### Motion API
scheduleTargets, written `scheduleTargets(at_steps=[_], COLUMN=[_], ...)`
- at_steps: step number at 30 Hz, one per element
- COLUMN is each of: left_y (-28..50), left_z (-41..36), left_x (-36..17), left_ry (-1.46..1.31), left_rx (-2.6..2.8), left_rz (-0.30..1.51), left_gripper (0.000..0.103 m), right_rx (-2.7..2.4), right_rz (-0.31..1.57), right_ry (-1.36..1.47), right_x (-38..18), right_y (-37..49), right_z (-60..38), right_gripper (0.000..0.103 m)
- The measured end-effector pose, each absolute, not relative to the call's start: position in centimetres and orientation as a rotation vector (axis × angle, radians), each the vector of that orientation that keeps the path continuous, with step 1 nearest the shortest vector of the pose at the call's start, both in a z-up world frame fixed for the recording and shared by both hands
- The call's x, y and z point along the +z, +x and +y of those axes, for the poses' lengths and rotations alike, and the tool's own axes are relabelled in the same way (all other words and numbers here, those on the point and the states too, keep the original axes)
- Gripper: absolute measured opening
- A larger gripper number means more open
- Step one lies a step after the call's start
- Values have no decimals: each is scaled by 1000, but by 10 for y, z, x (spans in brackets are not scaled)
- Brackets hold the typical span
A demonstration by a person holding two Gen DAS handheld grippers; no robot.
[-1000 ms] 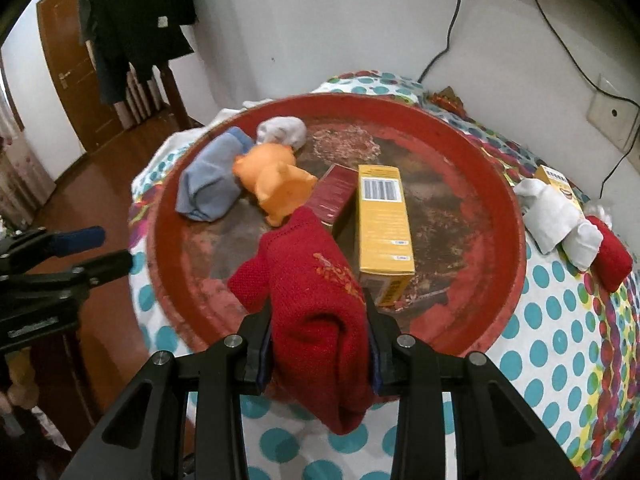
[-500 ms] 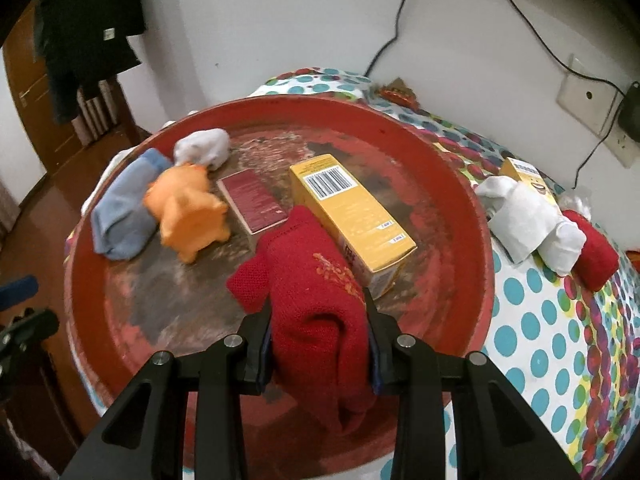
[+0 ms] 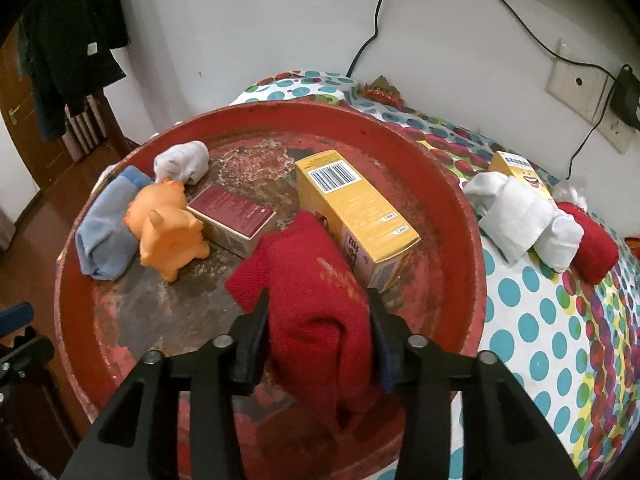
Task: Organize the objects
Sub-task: 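Lower the red sock into the tray and open the right gripper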
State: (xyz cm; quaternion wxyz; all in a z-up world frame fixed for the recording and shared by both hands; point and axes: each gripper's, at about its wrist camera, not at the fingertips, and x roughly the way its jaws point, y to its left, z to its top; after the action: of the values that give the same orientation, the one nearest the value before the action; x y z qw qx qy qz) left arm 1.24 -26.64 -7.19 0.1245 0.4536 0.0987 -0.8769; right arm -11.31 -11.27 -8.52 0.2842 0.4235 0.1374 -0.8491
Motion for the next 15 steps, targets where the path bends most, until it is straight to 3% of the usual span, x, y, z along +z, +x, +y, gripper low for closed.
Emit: scheduleTargets(at_steps=[10, 15], left_y=[11, 10], left_z=[-259, -255], left_x=[-74, -73], left_ry=[1334, 1333], left_rx=[-2556, -2554], left_rz=[248, 212], left_gripper=[57, 57], right_rx=[-2267, -2290], right_rz=[283, 259], right_ry=[1078, 1038], right_x=[-66, -54], right_y=[-97, -93], right_z=[-90, -63], right_gripper=[61, 62])
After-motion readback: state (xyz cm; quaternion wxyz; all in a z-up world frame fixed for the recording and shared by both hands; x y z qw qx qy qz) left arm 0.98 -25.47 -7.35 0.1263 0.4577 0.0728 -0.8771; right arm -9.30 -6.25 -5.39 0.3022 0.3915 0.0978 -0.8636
